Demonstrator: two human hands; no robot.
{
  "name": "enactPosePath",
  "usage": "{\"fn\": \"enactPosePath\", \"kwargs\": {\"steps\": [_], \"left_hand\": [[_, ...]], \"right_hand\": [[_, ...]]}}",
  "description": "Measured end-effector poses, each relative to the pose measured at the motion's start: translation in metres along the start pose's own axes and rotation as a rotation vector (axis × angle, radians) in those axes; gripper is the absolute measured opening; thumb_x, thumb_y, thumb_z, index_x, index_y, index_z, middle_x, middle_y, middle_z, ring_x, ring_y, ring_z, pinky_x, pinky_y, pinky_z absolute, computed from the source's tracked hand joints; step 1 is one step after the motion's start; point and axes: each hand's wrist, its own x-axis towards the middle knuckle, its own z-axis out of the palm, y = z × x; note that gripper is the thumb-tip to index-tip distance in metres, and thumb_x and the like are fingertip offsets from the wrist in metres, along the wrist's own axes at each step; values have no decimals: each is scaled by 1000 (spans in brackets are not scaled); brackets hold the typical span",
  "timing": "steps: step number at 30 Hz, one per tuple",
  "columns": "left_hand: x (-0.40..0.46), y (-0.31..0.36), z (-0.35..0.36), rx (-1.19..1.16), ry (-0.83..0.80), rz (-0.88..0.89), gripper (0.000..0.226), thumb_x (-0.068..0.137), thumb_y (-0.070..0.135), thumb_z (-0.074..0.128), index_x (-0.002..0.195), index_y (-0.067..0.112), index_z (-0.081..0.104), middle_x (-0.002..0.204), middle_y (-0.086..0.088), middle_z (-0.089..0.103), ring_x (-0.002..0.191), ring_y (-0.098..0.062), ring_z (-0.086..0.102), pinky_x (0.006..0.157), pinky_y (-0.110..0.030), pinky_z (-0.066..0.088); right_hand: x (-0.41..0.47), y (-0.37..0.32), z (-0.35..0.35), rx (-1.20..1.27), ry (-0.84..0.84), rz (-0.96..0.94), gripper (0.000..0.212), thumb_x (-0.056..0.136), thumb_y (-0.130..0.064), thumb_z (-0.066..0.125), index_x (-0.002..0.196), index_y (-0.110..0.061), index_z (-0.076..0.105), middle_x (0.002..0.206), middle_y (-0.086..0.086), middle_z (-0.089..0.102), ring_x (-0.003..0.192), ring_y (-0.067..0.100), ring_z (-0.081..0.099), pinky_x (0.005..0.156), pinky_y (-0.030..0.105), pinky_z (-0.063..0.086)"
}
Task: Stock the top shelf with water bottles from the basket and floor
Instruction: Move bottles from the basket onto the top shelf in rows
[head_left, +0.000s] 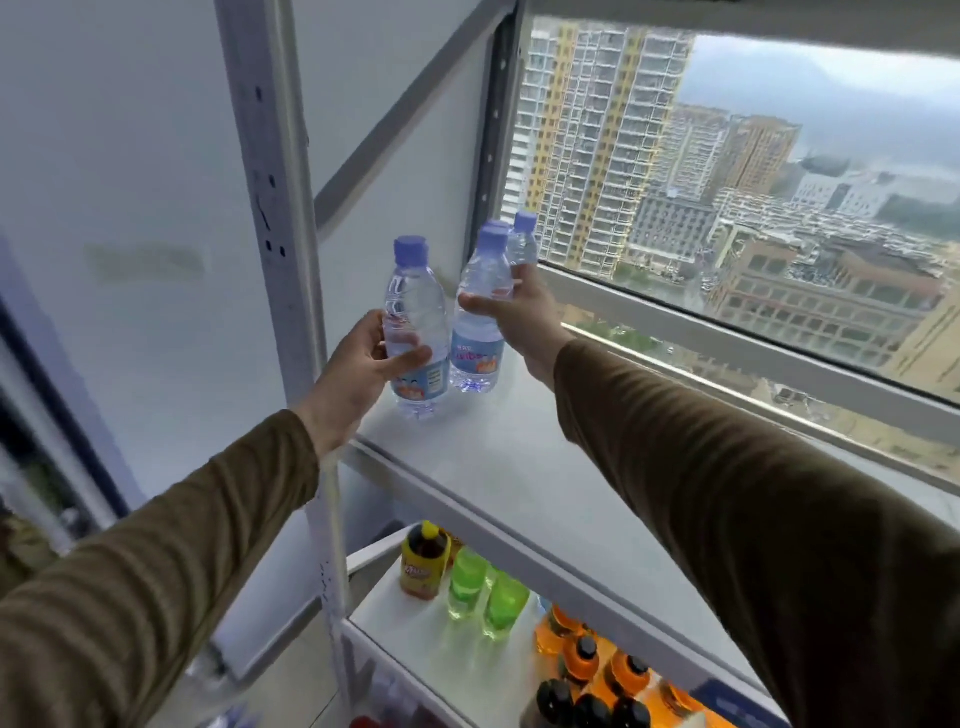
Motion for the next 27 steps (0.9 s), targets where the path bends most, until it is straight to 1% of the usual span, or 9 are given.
{"fn": "enactPosePath", "kwargs": {"steps": [2,5,7,9,12,16,20,24,27], "left_hand": [[11,-3,-2,2,32,-19,61,77,31,81,129,16,55,125,-5,67,115,-22,64,94,-32,53],[21,-8,-5,11,49,-43,59,79,27,81,130,16,54,124,-3,68,111,-16,66,85,-23,52],[26,-11,-7,28,49,-47,57,80,22,81,130,17,54,124,-2,67,109,-13,66,83,-22,52],[31,-16,-9,33,56,-55,58,80,21,82,130,18,54,125,-3,67,113,-18,65,90,-30,53],[35,-19,-10,24,56,-51,62,76,24,84,130,19,55,125,-3,68,115,-21,64,98,-37,52],[36,-21,-8,19,47,-60,67,71,27,84,131,19,54,125,-3,68,118,-22,63,101,-39,51],[38,-21,-9,21,34,-76,72,70,27,83,134,19,51,127,-2,66,118,-21,62,102,-38,51],[39,-21,-11,95,18,-54,68,70,34,82,130,24,53,127,1,66,120,-19,60,99,-34,50],[41,-23,-15,121,16,-48,68,68,40,83,128,28,54,129,3,66,123,-21,59,104,-40,49]], "right_hand": [[13,2,5,5,-27,-4,59,78,-20,90,124,-19,54,103,-4,68,94,11,68,89,36,59],[28,4,12,-10,-44,-24,60,76,-23,91,123,-19,54,113,2,70,100,19,70,79,32,57],[36,7,17,-32,-40,-32,60,74,-27,92,120,-20,55,113,3,70,100,21,70,75,35,55],[39,9,22,-64,-41,-30,61,72,-32,92,118,-20,54,109,2,69,99,22,71,83,42,59],[40,13,25,-95,-42,-58,63,69,-38,92,116,-22,53,114,2,69,103,25,70,94,52,59],[40,15,24,-148,-47,-77,60,80,-35,88,125,-15,53,123,3,63,110,23,64,99,47,55],[42,14,18,-150,-84,-51,56,84,-35,84,127,-14,56,118,0,64,108,21,64,100,45,55],[40,21,17,-153,-109,-32,65,83,-36,85,137,-19,53,130,3,65,115,23,65,99,52,58],[38,24,20,-112,-91,-21,65,84,-32,85,138,-21,51,129,3,66,114,24,66,99,52,58]]}}
